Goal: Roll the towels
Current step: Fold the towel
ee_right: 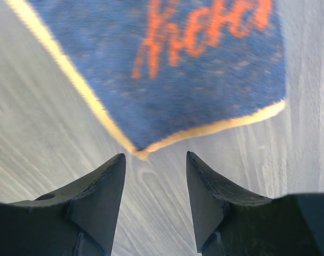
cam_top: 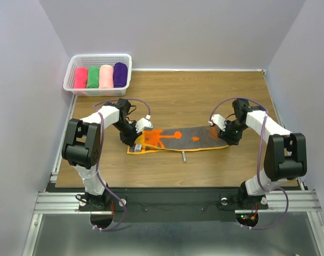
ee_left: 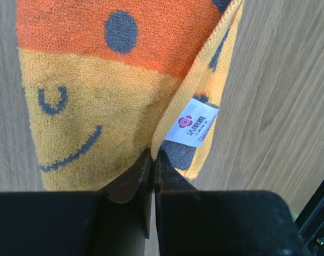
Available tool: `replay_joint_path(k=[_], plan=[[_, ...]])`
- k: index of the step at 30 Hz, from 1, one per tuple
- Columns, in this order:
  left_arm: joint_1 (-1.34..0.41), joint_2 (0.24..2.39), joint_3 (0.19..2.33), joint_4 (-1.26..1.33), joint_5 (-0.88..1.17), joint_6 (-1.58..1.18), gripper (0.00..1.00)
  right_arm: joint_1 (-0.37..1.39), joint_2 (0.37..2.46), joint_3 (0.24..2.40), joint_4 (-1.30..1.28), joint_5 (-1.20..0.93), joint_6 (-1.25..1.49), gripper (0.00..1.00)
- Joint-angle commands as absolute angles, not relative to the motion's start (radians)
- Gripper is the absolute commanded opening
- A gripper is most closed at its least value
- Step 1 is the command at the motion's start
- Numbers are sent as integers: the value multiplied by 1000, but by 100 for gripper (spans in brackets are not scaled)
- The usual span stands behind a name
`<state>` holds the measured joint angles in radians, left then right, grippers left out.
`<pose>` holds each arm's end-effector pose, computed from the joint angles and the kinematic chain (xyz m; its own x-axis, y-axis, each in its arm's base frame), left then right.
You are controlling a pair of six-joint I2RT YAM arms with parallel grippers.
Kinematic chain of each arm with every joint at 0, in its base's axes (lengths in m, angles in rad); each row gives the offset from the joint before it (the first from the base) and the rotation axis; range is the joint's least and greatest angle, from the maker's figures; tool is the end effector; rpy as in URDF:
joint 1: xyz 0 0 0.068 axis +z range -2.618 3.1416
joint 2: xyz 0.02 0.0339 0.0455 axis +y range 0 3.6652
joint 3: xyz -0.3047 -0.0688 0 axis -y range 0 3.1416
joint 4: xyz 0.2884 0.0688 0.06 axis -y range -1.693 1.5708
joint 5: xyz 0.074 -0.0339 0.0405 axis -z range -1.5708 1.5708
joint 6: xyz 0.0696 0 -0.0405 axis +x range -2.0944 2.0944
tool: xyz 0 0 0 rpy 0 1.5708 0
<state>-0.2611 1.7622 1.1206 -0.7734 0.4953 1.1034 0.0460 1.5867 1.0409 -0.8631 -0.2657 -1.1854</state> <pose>0.3450 -0.1264 0.1545 -0.1637 0.8567 -0.4891 0.9865 0.1467 -0.0730 0.3241 0.0332 0.1804 -0.2903 -0.9084 -0.3007 -0.9461 0.3196 -0.0519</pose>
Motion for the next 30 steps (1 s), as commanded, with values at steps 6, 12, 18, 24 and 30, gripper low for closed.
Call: replay_joint_path(k=[6,12,18,24,30], plan=[[-242,1805,1178,-836,543,1126,0,97,1514,950,-841,-218,-1324,52],[-242,1824,1190,-845,541,1129,0,127,1520,923,-767,-192,-1325,47],[-239,1825,1201,-848,538,1129,0,138,1548,908,-715,-163,-1318,33],[-238,1822,1201,-854,540,1132,0,138,1552,910,-707,-152,-1319,22],[-235,1815,1209,-867,541,1135,0,138,1534,920,-716,-144,-1310,1]])
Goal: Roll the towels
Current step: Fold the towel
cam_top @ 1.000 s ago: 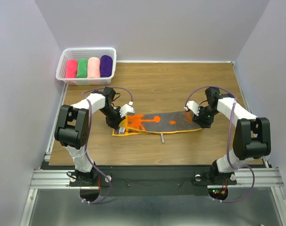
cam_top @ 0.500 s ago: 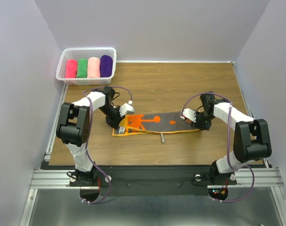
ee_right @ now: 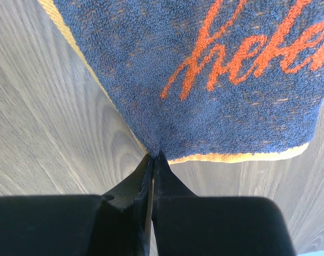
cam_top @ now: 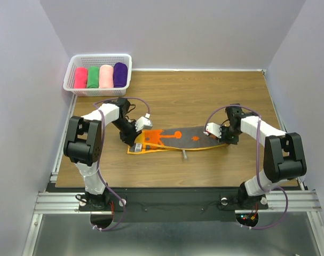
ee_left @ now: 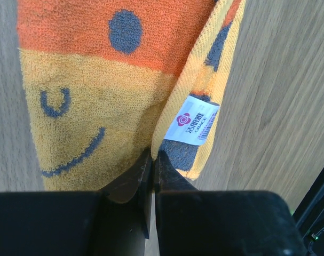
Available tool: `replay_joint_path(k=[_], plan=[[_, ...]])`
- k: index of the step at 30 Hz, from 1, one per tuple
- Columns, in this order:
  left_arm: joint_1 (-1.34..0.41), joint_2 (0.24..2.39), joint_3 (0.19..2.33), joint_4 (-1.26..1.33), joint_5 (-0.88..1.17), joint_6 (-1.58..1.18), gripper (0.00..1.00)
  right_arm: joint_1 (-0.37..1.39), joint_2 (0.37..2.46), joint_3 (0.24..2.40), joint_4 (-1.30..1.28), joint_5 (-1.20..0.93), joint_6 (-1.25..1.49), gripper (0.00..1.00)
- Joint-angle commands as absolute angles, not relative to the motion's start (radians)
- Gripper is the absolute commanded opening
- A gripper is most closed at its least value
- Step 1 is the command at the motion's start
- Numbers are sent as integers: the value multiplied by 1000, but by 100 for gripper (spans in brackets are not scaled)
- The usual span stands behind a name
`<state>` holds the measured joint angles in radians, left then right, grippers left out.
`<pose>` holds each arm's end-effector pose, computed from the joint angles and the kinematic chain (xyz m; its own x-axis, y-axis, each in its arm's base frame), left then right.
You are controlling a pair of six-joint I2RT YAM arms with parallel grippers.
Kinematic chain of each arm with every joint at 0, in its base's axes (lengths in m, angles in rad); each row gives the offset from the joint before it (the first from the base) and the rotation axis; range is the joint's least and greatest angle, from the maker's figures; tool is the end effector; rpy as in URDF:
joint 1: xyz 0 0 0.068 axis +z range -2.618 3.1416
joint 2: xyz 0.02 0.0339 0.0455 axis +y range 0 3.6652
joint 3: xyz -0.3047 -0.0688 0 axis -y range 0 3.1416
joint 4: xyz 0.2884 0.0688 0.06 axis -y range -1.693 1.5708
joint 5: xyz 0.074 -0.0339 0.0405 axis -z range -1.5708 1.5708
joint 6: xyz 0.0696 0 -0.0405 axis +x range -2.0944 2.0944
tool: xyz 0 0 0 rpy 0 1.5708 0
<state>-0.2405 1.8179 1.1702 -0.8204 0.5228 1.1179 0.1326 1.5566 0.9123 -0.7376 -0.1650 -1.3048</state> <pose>0.3554 -0.1230 0.1492 -0.1925 0.8494 -0.4915 0.9808 0.1498 -0.1252 0.3049 0.0522 0.1528 -0.1006 -0.9736 -0.2050 -0.9817 0.1307 -0.1388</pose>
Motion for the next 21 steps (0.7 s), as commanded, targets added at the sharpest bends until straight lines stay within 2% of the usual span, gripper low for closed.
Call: replay_joint_path(k=[1,8,17,21], plan=[[-233,1803,1209,-873,545,1135,0,138,1526,923,-729,-143,-1310,1],[-222,1718,1221,-910,545,1138,0,137,1462,980,-772,-138,-1290,1],[-167,1683,1367,-913,520,1117,0,117,1560,1199,-782,-167,-1235,1],[-167,1658,1397,-835,499,1083,0,103,1629,1307,-782,-172,-1206,1]])
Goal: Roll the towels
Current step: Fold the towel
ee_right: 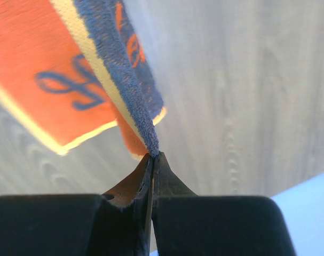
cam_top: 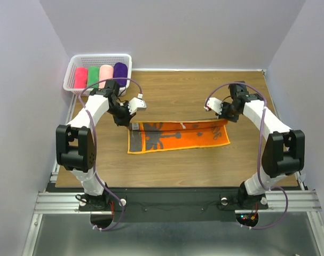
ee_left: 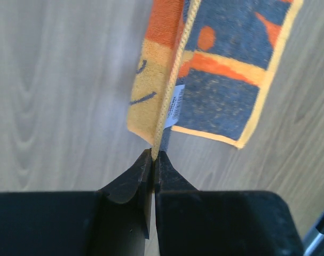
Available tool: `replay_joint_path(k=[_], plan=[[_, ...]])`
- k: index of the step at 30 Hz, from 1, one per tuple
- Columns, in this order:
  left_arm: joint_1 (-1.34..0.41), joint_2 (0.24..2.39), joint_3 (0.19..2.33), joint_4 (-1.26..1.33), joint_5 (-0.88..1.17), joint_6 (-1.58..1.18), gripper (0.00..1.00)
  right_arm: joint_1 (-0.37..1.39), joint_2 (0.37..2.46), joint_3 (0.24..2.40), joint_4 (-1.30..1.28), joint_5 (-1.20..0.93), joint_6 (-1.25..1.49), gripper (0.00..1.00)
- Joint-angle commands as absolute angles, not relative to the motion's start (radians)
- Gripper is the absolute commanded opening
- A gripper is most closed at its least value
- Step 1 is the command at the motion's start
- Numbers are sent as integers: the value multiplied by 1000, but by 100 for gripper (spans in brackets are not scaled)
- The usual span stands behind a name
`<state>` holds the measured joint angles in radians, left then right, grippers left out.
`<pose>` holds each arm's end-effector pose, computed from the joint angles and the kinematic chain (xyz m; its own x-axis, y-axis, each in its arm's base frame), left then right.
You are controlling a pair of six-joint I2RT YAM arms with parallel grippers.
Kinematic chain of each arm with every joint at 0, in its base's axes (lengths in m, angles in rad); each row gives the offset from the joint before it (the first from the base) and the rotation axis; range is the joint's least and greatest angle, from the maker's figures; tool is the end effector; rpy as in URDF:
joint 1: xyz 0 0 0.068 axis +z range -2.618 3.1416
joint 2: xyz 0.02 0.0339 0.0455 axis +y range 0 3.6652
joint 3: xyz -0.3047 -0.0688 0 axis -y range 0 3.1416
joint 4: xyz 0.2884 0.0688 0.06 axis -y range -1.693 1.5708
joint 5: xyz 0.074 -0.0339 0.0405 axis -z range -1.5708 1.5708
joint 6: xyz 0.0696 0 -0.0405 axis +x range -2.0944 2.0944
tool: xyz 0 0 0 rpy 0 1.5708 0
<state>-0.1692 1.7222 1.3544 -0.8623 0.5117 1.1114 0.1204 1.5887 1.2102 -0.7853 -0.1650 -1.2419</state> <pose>0.3902 -0.1012 0.2401 -0.1358 0.8160 -0.5618 0.9694 0.2266 0.0949 0.3680 0.0560 0.2363 -0.1213 -0.9550 -0.2706 -0.9219 0.2094 -0.3259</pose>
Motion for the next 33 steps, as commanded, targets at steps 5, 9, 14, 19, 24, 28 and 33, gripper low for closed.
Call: replay_joint_path(k=[5,9,14,19,24,28,33], plan=[[-160,1635,1402,-753,473,1054,0,95,1681,1394,-782,-172,-1195,1],[-156,1641,1396,-709,449,1046,0,92,1718,1436,-782,-173,-1190,1],[-156,1661,1378,-750,453,1091,0,92,1733,1404,-784,-173,-1190,1],[-156,1625,1316,-790,459,1140,0,91,1672,1316,-784,-160,-1215,1],[-158,1602,1214,-767,446,1149,0,91,1651,1233,-784,-160,-1229,1],[-158,1586,1148,-753,436,1154,0,91,1652,1210,-788,-160,-1226,1],[-170,1545,1109,-781,453,1161,0,91,1617,1178,-795,-150,-1232,1]])
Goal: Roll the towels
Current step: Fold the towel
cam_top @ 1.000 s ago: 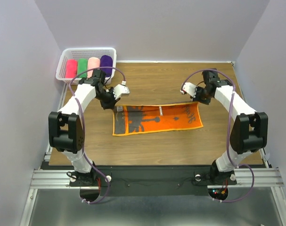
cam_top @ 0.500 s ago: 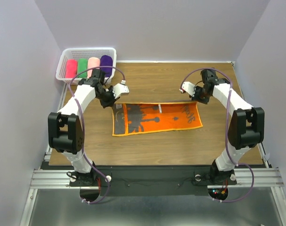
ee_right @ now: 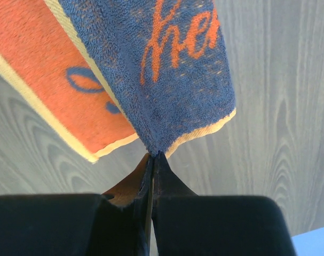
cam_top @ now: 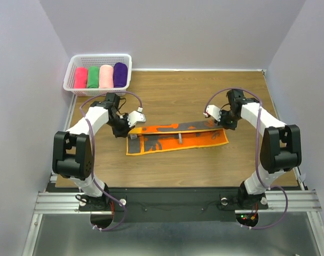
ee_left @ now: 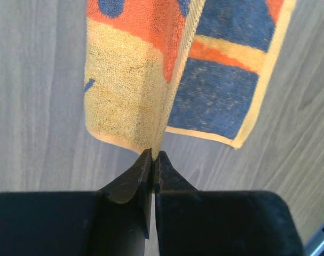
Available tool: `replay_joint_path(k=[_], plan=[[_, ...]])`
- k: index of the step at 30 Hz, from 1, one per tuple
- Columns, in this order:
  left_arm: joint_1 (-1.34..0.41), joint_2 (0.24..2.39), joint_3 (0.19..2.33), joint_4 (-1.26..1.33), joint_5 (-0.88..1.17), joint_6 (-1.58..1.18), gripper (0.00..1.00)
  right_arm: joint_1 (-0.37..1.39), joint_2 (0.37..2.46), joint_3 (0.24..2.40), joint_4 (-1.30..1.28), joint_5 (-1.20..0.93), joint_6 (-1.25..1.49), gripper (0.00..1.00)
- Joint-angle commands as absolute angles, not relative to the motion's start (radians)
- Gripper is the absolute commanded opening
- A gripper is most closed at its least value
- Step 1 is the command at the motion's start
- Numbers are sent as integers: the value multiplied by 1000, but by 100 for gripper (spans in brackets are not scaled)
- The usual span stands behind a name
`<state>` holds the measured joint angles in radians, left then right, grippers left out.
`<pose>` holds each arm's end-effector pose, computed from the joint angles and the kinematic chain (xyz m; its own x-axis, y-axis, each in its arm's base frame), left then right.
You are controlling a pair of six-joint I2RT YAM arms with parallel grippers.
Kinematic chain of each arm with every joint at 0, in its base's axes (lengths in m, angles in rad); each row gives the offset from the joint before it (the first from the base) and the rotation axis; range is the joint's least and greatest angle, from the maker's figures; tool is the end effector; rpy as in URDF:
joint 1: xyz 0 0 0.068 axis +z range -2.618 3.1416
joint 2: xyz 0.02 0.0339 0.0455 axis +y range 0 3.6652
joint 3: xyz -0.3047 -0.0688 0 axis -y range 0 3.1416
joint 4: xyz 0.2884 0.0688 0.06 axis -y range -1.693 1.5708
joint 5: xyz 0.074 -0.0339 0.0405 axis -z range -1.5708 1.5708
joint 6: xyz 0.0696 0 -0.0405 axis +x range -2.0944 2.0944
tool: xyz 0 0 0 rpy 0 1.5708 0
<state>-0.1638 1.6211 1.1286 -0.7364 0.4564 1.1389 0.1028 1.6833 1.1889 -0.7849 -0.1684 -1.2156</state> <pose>0.3537 -0.0896 0.2057 -0.1238 0.8467 -0.5174 0.9665 0.2211 0.1307 0.3743 0.0503 0.1956 -0.1916 -0.9490 -0.2505 -0.9451 0.2472 -0.2136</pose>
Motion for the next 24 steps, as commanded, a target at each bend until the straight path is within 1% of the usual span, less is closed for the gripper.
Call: replay_joint_path(k=[1,11,24], plan=[[-173,1531,1105,-782,456,1164,0,92,1612,1174,-798,-150,-1233,1],[-209,1470,1019,-799,423,1183,0,91,1569,1127,-825,-156,-1241,1],[-247,1459,951,-792,388,1190,0,91,1555,1066,-853,-143,-1267,1]])
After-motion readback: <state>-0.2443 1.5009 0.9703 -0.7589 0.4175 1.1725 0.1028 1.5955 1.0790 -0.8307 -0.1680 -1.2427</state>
